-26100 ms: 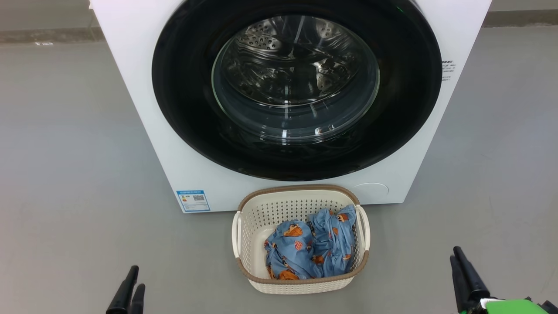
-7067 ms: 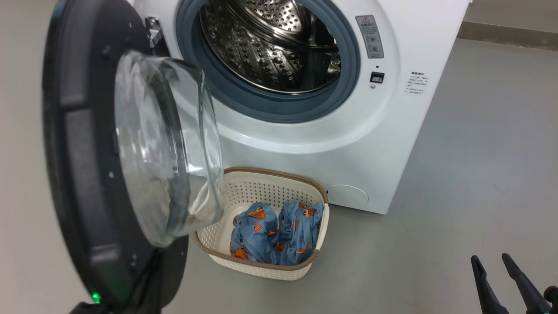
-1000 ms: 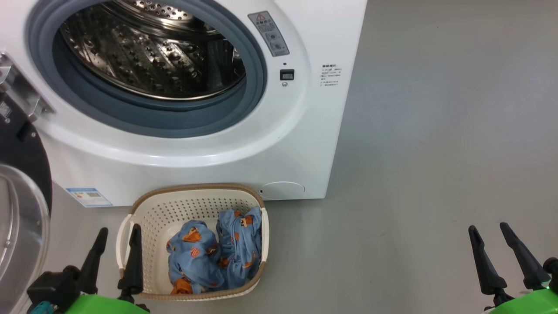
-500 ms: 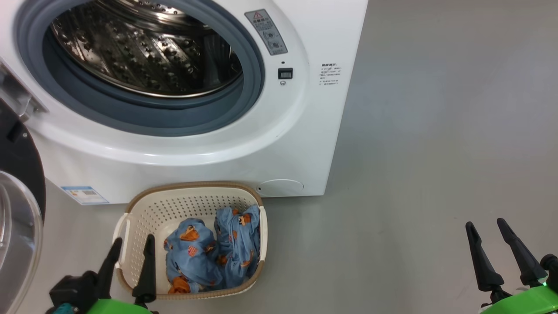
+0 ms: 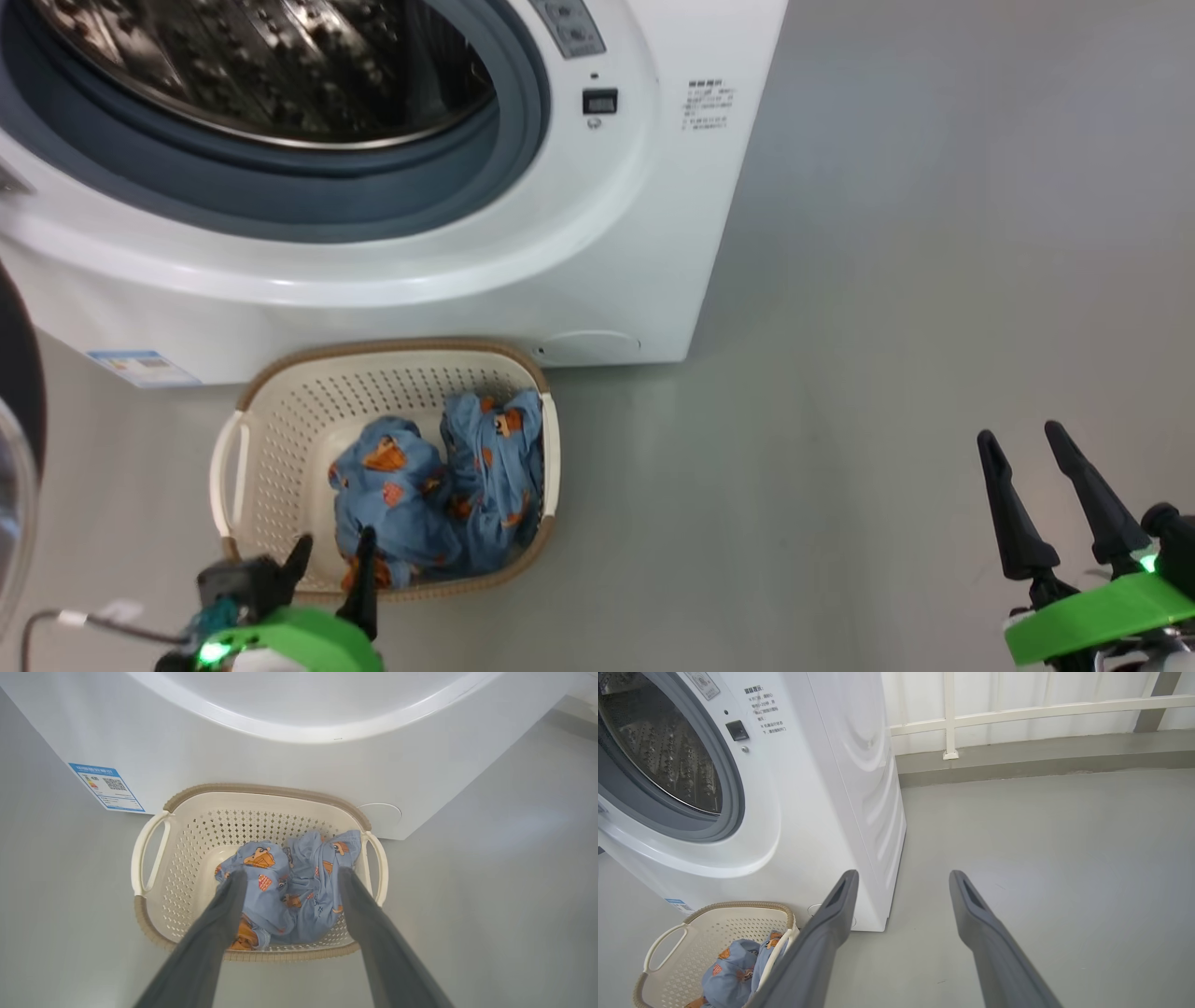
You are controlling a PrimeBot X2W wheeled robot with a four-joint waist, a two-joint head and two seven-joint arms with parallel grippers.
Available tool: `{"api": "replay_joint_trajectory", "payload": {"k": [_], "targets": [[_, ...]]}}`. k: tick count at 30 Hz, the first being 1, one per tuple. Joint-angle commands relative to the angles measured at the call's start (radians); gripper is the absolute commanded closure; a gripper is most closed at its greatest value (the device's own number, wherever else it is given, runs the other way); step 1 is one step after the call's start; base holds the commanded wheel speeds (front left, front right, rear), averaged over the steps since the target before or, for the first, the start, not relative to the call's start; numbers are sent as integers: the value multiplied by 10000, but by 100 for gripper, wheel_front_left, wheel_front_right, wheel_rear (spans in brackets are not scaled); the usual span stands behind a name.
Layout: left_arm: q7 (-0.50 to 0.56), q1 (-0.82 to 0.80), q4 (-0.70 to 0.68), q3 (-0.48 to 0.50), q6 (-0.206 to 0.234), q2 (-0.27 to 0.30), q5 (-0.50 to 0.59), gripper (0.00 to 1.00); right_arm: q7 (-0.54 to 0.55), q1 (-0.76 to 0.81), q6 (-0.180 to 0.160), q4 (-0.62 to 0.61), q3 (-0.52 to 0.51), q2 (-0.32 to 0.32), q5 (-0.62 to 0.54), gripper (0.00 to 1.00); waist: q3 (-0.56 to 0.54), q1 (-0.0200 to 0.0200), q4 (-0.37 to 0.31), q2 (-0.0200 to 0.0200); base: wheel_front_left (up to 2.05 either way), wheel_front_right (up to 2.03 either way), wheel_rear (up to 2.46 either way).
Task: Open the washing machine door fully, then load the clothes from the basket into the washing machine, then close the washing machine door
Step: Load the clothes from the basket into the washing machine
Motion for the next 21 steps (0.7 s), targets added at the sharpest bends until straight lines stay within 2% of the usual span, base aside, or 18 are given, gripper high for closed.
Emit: {"api": "replay_joint_trajectory", "payload": {"k": [1,12,21], "targets": [[-65,-469,229,178,-25,143,-89,0,-118,-240,62,-259,288,-178,36,0,487,-1,-136,0,0,0,0],[-65,-3041,3747,-373,-24,416,533,0,-118,-906,62,-437,520,-184,83,0,1680,-1,-364,0,0,0,0],[259,-4693,5622,-636,-24,608,554,0,-118,-1440,62,-603,807,-239,146,0,2597,-1,-546,0,0,0,0]]}}
